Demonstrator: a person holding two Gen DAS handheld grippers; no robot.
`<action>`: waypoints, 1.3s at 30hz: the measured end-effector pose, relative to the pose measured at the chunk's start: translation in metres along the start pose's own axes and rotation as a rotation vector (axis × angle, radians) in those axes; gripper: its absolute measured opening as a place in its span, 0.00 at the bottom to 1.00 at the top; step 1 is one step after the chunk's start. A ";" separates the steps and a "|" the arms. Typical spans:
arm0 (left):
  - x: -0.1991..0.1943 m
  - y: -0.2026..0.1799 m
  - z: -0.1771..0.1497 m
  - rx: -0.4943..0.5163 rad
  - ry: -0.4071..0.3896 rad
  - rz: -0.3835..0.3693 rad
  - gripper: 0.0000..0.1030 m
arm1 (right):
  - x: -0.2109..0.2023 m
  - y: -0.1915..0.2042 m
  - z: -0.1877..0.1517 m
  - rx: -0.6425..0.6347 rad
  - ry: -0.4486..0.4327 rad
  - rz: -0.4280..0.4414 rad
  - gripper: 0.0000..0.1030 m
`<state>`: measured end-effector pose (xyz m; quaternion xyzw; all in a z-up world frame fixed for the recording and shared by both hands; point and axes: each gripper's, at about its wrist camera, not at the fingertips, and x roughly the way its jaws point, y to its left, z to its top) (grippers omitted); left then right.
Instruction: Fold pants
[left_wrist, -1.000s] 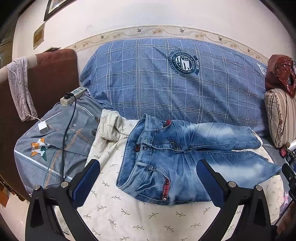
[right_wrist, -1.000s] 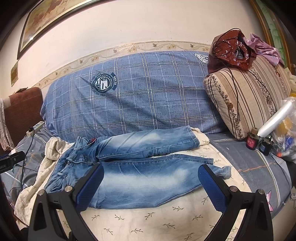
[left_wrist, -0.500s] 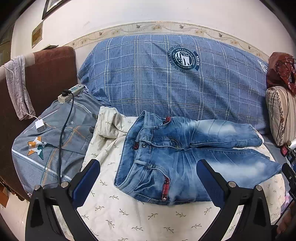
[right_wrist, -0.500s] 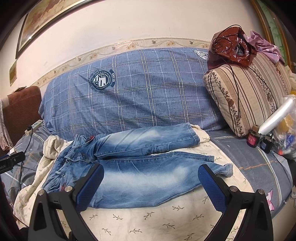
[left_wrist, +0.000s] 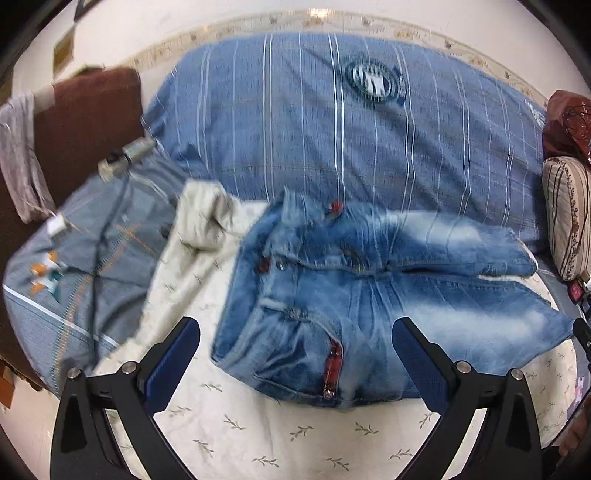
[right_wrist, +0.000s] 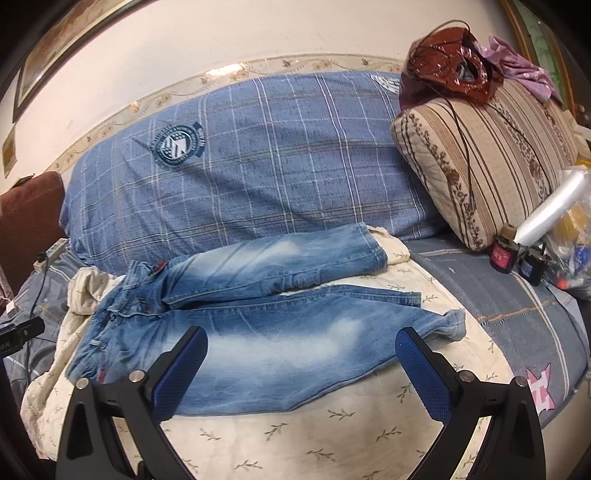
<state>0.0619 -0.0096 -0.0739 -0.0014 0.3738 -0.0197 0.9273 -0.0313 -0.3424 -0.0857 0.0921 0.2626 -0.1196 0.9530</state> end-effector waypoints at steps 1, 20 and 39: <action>0.007 0.003 -0.002 -0.009 0.026 -0.012 1.00 | 0.005 -0.006 -0.001 0.012 0.014 -0.001 1.00; 0.118 0.071 -0.038 -0.371 0.341 -0.126 0.83 | 0.109 -0.147 -0.030 0.639 0.283 0.226 0.77; 0.114 0.087 -0.028 -0.426 0.261 -0.266 0.21 | 0.108 -0.145 -0.021 0.571 0.175 0.141 0.04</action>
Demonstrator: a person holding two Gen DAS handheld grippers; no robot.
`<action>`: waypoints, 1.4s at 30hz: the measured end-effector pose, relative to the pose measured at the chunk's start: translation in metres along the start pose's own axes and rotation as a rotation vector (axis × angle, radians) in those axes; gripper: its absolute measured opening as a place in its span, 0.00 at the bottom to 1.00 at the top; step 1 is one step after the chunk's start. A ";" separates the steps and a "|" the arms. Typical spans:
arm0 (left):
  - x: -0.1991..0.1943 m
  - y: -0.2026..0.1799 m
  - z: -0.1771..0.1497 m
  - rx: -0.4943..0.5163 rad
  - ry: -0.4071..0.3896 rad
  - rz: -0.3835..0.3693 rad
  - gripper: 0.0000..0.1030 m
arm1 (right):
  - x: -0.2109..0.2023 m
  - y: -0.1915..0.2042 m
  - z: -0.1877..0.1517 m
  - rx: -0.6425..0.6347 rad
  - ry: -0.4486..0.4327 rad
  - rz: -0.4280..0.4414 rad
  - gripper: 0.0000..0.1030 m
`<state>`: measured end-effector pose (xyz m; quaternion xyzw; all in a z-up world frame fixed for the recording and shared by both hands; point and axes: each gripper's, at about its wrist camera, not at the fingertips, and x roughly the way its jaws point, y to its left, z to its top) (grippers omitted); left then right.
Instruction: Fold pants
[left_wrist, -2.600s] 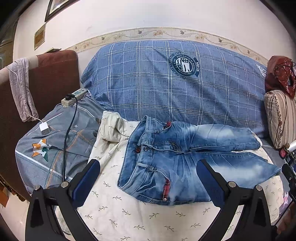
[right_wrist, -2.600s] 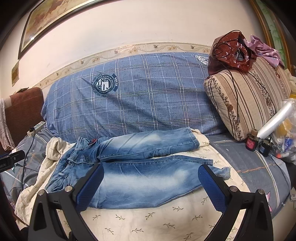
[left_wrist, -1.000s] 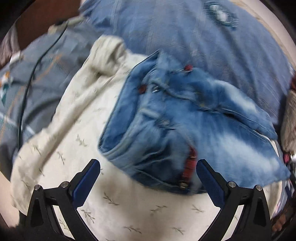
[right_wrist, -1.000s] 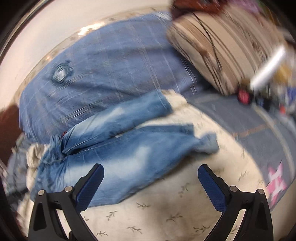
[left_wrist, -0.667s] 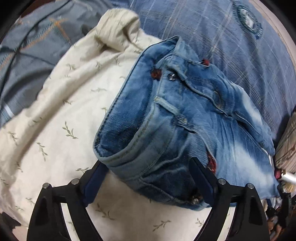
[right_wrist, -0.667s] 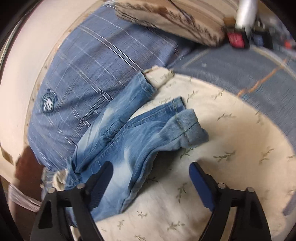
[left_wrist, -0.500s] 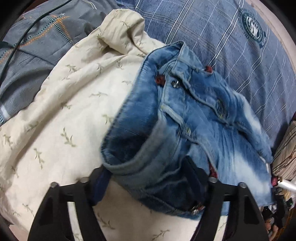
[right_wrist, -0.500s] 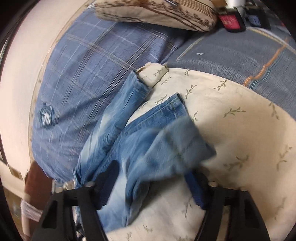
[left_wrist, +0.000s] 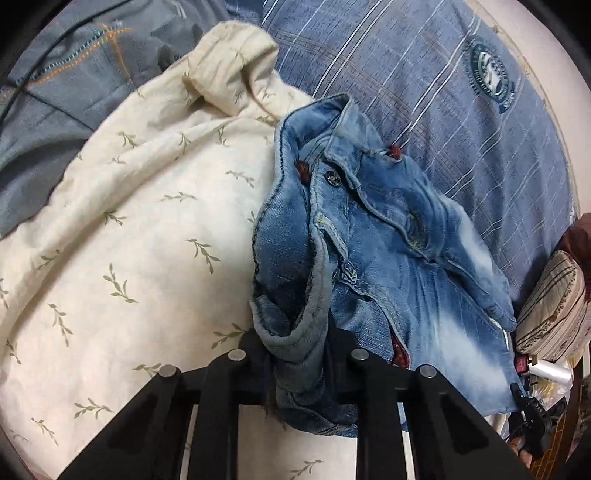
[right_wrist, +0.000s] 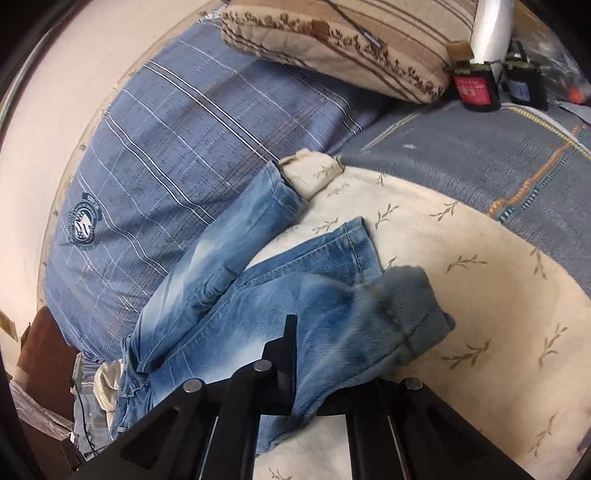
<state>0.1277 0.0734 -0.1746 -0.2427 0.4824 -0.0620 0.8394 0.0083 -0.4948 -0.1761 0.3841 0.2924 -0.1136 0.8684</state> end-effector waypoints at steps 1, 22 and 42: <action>-0.003 -0.001 0.000 0.010 -0.007 -0.001 0.21 | -0.003 -0.001 -0.001 -0.001 -0.003 -0.001 0.04; -0.054 0.029 -0.045 0.040 -0.007 0.066 0.21 | -0.064 -0.030 -0.037 -0.018 0.099 -0.045 0.04; -0.095 0.053 -0.027 0.081 0.162 0.208 0.51 | -0.080 -0.109 0.002 0.136 0.507 0.024 0.28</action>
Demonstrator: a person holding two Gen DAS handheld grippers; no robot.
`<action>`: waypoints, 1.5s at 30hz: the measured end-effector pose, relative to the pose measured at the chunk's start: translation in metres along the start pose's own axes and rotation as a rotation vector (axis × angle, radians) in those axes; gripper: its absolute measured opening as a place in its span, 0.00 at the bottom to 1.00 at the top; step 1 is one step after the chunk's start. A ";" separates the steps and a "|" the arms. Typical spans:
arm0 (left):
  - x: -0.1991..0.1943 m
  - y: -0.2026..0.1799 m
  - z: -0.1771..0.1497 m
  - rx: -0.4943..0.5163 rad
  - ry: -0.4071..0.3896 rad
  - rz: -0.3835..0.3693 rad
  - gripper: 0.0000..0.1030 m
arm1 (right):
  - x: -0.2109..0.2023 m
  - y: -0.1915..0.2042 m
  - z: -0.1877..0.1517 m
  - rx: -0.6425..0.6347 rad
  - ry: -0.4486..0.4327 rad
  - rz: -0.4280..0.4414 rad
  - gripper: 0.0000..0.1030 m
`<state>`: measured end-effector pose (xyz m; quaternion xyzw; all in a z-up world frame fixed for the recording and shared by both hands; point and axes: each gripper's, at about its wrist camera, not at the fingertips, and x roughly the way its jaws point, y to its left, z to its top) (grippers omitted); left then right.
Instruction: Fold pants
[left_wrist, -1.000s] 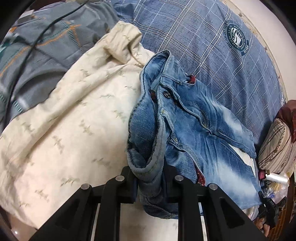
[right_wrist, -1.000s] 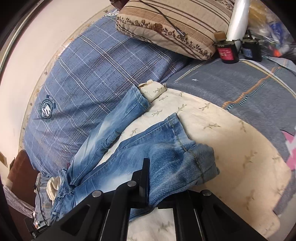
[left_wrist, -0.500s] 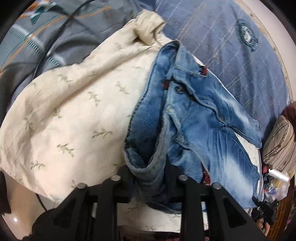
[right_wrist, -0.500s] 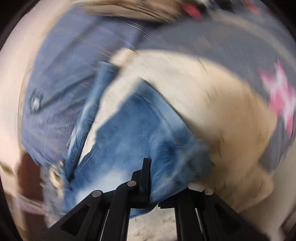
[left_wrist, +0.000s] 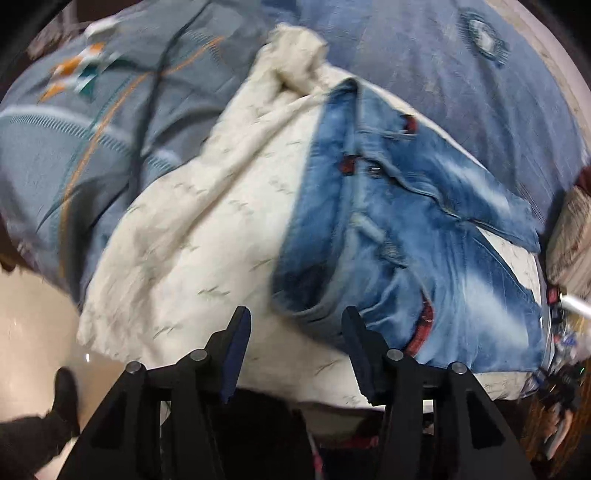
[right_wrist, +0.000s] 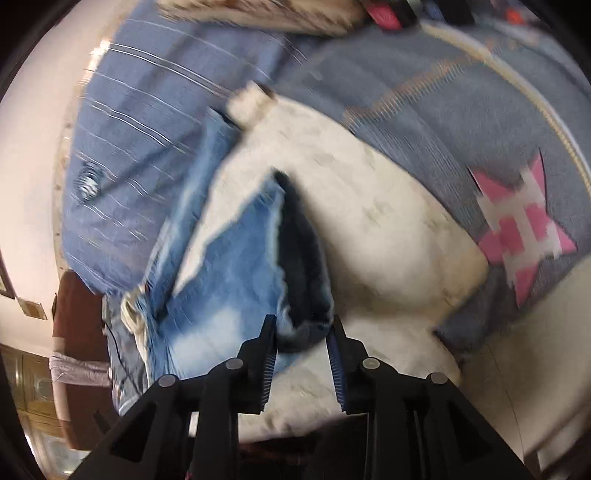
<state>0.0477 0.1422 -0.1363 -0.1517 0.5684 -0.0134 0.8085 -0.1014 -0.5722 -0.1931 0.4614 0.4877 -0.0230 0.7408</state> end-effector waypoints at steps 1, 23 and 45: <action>-0.003 0.004 0.002 -0.008 -0.009 0.008 0.51 | -0.003 -0.010 -0.001 0.024 0.023 0.001 0.28; 0.109 -0.133 0.244 0.054 -0.136 0.042 0.68 | 0.098 0.232 0.200 -0.493 -0.384 -0.123 0.67; 0.120 -0.134 0.261 0.043 -0.203 -0.150 0.06 | 0.181 0.244 0.260 -0.508 -0.343 -0.226 0.20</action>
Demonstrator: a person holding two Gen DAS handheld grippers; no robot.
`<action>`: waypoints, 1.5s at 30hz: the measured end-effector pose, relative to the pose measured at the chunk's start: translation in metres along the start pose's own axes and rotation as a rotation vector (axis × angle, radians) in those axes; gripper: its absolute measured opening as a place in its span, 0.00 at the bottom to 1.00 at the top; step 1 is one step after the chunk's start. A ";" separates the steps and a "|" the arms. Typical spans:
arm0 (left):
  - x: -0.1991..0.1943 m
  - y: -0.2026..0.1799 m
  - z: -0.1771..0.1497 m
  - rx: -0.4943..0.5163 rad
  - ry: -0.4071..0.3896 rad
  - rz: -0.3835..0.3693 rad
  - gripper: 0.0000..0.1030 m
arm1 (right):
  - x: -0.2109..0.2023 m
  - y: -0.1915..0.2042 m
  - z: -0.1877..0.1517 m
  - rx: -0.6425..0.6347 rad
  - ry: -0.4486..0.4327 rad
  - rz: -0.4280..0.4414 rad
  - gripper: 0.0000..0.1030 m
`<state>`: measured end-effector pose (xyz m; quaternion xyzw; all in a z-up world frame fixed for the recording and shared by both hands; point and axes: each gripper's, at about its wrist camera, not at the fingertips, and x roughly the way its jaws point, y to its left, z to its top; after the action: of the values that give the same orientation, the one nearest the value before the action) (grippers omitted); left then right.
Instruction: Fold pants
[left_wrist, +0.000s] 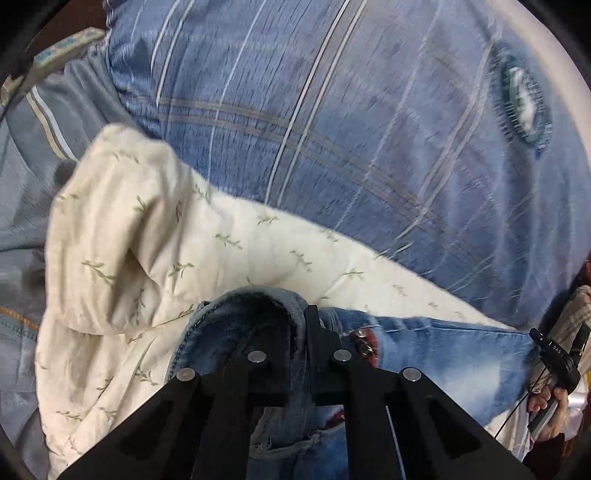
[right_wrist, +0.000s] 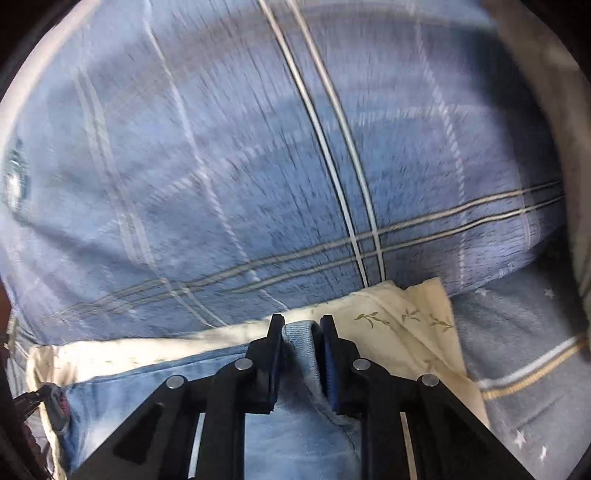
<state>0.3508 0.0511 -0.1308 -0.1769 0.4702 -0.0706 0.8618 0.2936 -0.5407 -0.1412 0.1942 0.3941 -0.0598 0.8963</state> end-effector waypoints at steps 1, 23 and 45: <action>-0.007 0.000 -0.001 0.002 -0.011 -0.010 0.06 | -0.012 0.001 -0.002 0.006 -0.016 0.015 0.20; -0.184 0.011 -0.090 0.017 -0.176 -0.204 0.07 | -0.206 -0.040 -0.092 0.136 -0.175 0.094 0.19; -0.192 0.087 -0.255 -0.011 -0.013 -0.148 0.09 | -0.254 -0.105 -0.285 0.172 0.024 0.121 0.21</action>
<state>0.0287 0.1266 -0.1385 -0.2163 0.4505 -0.1306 0.8563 -0.1022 -0.5362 -0.1622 0.2945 0.3859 -0.0370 0.8735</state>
